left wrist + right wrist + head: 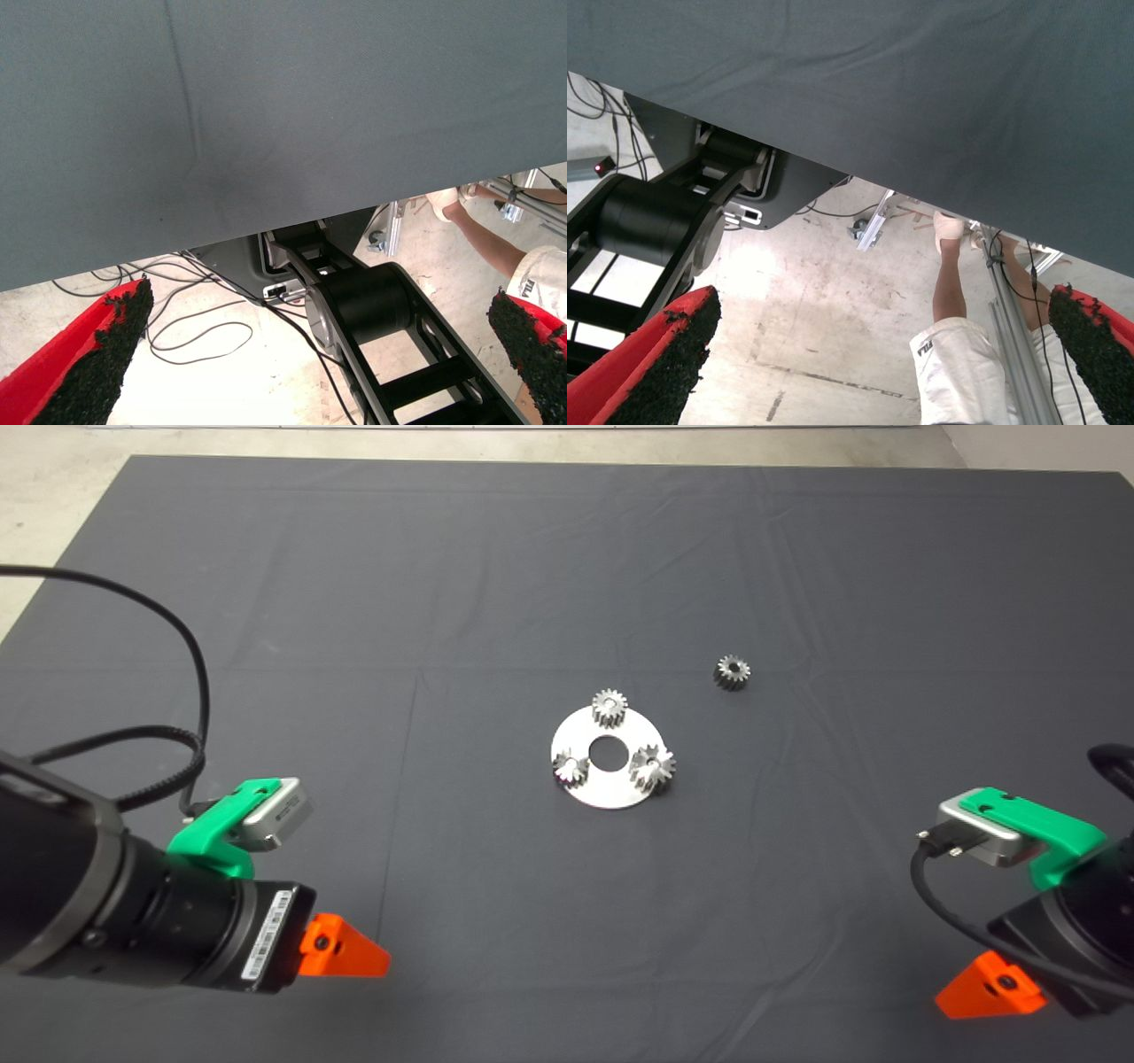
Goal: Remove an incorrectly installed larger gear and replace it with the correct smaller gear
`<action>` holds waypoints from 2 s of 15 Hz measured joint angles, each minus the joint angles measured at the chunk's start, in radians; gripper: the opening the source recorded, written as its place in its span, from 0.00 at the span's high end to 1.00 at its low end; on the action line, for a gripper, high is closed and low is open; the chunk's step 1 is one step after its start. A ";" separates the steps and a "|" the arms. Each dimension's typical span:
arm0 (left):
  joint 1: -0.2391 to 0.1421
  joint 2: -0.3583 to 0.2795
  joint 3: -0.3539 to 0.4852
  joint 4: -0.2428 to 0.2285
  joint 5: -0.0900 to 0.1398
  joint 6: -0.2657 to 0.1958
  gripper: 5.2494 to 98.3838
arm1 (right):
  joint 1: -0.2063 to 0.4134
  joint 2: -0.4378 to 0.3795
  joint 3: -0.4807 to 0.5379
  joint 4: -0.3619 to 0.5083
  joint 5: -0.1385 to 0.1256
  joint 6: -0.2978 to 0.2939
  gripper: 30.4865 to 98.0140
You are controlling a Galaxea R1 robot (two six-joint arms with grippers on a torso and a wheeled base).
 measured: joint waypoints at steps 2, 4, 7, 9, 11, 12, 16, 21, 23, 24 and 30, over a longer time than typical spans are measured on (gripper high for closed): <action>0.000 0.000 0.000 0.000 0.000 0.000 0.01 | 0.000 -0.005 0.000 0.000 0.001 0.000 0.00; 0.000 0.000 0.000 0.000 0.000 0.000 0.01 | 0.000 -0.010 0.000 0.000 0.000 0.000 0.00; 0.000 0.000 0.000 0.000 0.000 0.000 0.01 | 0.000 -0.012 0.000 0.000 0.000 0.000 0.00; 0.000 0.000 0.000 0.000 0.000 0.000 0.01 | 0.000 -0.012 0.000 0.000 0.000 0.000 0.00; 0.000 0.000 0.000 0.000 0.000 0.000 0.01 | 0.000 -0.012 0.000 0.000 0.000 0.000 0.00; 0.000 0.000 0.000 0.000 0.000 0.000 0.01 | 0.000 -0.012 0.000 0.000 0.000 0.000 0.00; 0.000 0.000 0.000 0.000 0.000 0.000 0.01 | 0.000 -0.011 0.000 0.000 0.000 0.000 0.00; 0.000 0.000 0.000 0.000 0.000 0.000 0.01 | 0.000 0.023 -0.013 0.000 0.000 -0.012 0.00; 0.000 0.000 0.000 0.000 0.000 0.000 0.01 | -0.004 0.054 -0.057 0.000 0.000 -0.041 0.00; 0.000 0.000 0.000 0.000 0.000 0.000 0.01 | -0.012 0.066 -0.085 -0.003 0.001 -0.061 0.00; 0.000 -0.002 0.000 0.000 0.000 0.000 0.01 | -0.165 0.185 -0.357 -0.114 -0.003 -0.258 0.00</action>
